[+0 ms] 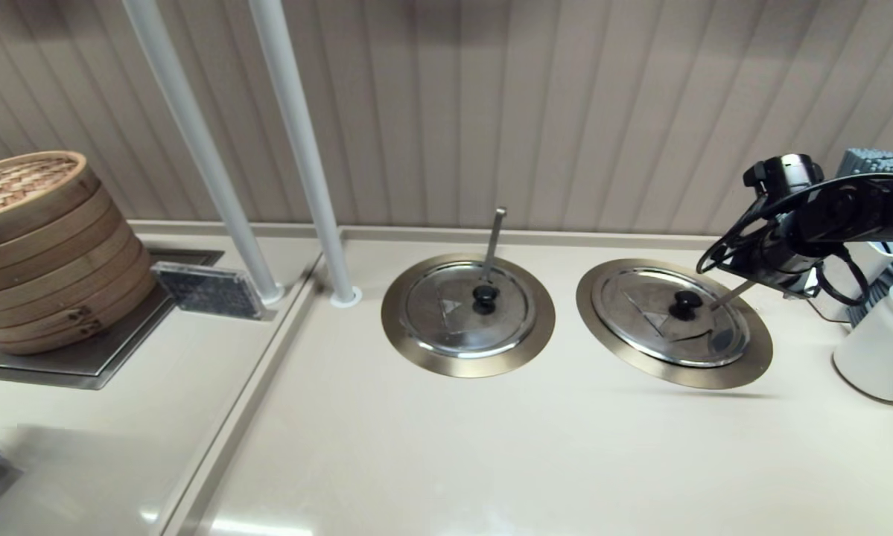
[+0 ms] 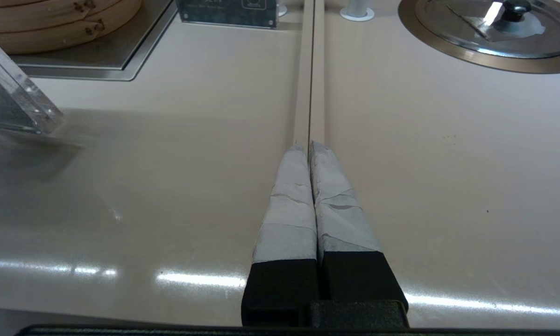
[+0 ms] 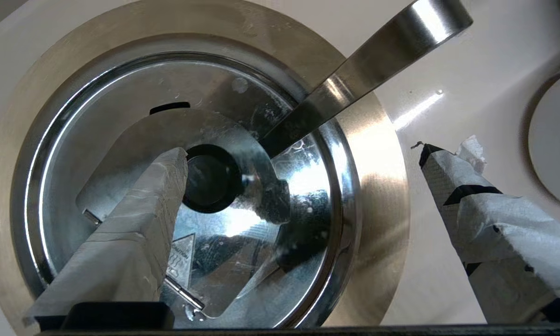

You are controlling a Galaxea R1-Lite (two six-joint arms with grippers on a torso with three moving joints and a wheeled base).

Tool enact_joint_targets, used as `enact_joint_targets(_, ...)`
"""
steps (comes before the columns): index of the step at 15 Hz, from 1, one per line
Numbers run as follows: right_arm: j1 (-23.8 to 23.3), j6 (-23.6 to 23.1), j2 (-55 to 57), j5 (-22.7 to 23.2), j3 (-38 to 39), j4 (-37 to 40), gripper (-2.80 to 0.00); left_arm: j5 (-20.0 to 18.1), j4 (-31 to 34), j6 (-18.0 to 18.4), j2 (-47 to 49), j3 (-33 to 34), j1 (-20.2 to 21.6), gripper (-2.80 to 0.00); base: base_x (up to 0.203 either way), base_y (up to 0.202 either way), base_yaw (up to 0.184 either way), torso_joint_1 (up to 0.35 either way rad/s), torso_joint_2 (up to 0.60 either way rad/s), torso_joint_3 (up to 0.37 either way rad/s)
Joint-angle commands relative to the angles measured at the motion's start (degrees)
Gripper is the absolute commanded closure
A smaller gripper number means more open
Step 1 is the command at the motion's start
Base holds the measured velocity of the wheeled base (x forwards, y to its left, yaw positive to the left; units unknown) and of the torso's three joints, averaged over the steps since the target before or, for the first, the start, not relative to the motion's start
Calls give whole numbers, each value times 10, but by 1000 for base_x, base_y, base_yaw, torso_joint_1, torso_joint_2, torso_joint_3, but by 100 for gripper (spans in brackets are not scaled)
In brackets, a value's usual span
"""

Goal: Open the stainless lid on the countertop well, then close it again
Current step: Put the spoon in the groove

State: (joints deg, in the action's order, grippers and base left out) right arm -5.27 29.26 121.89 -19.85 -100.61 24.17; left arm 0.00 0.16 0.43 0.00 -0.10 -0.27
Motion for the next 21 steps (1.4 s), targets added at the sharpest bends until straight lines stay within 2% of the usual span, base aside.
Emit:
enact_joint_targets(1, -4, 1, 16, -1, -3, 2, -280, 0, 0, -1, 0, 0, 0, 0, 0, 0, 0, 0, 0, 0)
enact_joint_targets(7, -1, -13, 31, 21, -56, 2, -280, 0, 0, 0, 0, 0, 0, 0, 0, 0, 0, 0, 0, 0)
enact_joint_targets(12, -1, -29, 64, 21, -107, 2, -280, 0, 0, 0, 0, 0, 0, 0, 0, 0, 0, 0, 0, 0)
enact_joint_targets(21, 0, -38, 104, 20, -120, -16, -280, 0, 0, -1, 0, 0, 0, 0, 0, 0, 0, 0, 0, 0)
